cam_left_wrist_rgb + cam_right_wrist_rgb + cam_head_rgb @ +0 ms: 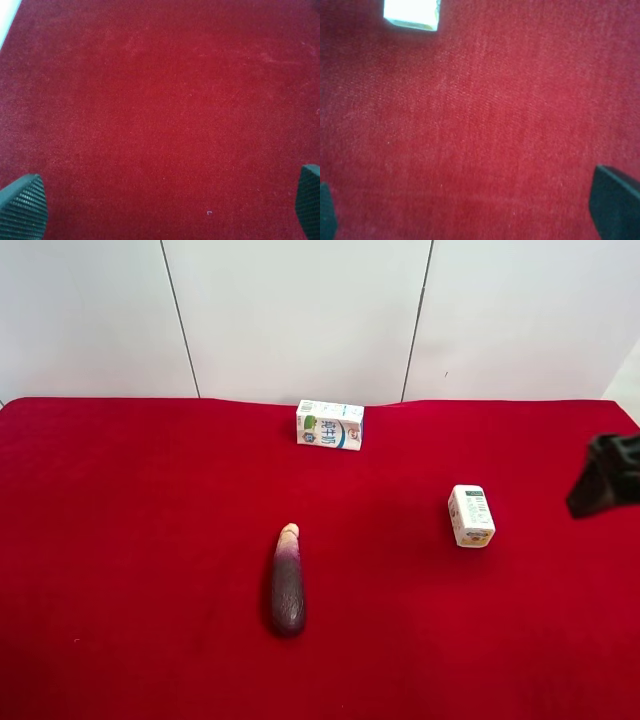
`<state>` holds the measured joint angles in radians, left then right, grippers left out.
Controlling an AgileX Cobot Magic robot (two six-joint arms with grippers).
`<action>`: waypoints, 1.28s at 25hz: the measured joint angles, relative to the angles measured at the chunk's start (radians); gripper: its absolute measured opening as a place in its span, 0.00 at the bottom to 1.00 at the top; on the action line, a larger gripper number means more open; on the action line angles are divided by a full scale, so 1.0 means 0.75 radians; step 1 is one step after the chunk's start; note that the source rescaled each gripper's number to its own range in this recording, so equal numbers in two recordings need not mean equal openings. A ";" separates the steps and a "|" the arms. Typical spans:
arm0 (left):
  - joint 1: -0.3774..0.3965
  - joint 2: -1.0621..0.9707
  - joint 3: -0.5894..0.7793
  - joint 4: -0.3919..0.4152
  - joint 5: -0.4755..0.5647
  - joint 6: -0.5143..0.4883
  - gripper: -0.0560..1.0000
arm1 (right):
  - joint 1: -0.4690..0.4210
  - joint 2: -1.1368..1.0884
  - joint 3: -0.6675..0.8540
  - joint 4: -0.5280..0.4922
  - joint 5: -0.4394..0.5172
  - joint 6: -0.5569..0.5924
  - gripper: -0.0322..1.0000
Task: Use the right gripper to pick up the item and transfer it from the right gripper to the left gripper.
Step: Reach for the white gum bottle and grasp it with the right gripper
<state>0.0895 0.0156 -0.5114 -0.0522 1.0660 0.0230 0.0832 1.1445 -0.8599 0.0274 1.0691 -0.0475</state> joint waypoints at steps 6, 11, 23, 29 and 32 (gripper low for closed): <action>0.000 0.000 0.000 0.000 0.000 0.000 1.00 | 0.010 0.321 -0.146 0.000 -0.026 0.000 1.00; 0.000 0.000 0.000 0.000 -0.003 0.000 1.00 | 0.044 0.514 -0.192 0.003 -0.152 0.000 1.00; 0.000 0.000 0.000 0.000 -0.003 0.000 1.00 | 0.047 0.857 -0.194 0.061 -0.393 -0.013 1.00; 0.000 0.000 0.000 0.000 -0.003 0.000 1.00 | 0.047 0.959 -0.194 0.087 -0.494 -0.023 1.00; 0.000 0.000 0.000 0.000 -0.003 0.000 1.00 | 0.047 0.995 -0.194 0.088 -0.530 -0.024 1.00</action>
<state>0.0895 0.0156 -0.5114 -0.0522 1.0637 0.0230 0.1183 1.8906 -1.0054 0.0937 0.6713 -0.0656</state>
